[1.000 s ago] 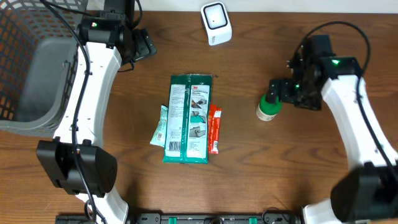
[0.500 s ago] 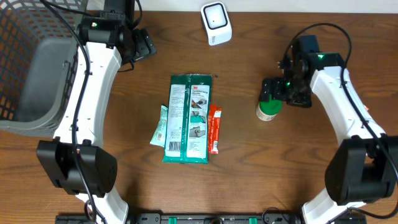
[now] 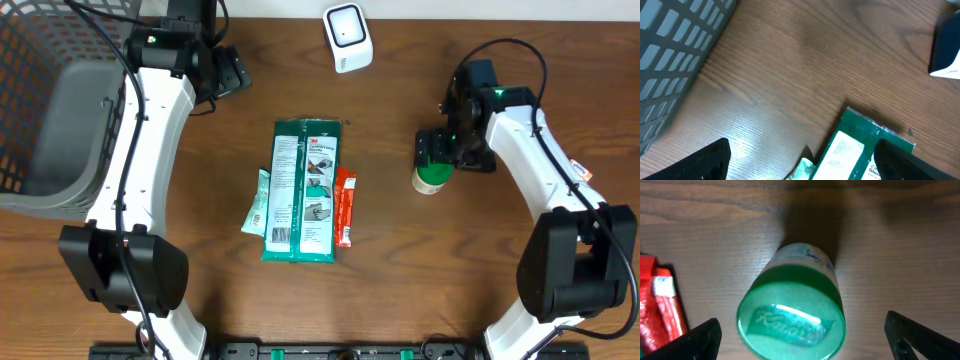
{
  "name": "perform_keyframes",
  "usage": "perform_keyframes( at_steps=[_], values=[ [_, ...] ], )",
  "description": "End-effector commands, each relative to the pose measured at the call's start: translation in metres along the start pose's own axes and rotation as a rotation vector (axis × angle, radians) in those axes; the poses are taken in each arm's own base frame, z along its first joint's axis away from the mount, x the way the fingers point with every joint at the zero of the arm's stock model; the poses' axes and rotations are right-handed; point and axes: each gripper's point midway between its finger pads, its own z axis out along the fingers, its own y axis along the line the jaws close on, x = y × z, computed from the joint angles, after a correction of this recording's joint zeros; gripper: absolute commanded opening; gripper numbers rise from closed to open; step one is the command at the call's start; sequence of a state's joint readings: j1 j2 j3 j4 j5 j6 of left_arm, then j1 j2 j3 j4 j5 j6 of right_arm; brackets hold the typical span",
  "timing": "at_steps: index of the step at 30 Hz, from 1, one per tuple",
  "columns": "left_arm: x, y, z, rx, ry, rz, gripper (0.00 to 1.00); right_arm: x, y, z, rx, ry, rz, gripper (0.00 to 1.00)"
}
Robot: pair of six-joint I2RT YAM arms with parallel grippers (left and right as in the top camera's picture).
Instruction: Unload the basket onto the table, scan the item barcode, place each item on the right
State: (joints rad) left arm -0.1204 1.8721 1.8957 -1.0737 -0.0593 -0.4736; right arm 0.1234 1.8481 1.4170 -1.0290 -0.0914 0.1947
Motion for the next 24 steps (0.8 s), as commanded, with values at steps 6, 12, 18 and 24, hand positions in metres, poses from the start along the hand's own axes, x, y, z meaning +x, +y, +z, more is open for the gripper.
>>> perform_keyframes(
  at_steps=[6, 12, 18, 24],
  values=[
    [-0.002, 0.002, 0.0, -0.012, -0.007, 0.004, 0.92, 0.01, 0.005, 0.03, 0.017, -0.004, -0.024, 0.99],
    [-0.002, 0.002, 0.0, -0.012, -0.007, 0.004, 0.92, 0.007, 0.016, 0.037, 0.007, -0.037, -0.055, 0.99],
    [-0.002, 0.002, 0.0, -0.012, -0.007, 0.004, 0.91, 0.01, 0.011, 0.046, 0.042, -0.051, -0.063, 0.99],
    [-0.002, 0.002, 0.0, -0.012, -0.007, 0.004, 0.92, 0.012, 0.009, 0.057, 0.041, -0.067, -0.064, 0.99]
  ],
)
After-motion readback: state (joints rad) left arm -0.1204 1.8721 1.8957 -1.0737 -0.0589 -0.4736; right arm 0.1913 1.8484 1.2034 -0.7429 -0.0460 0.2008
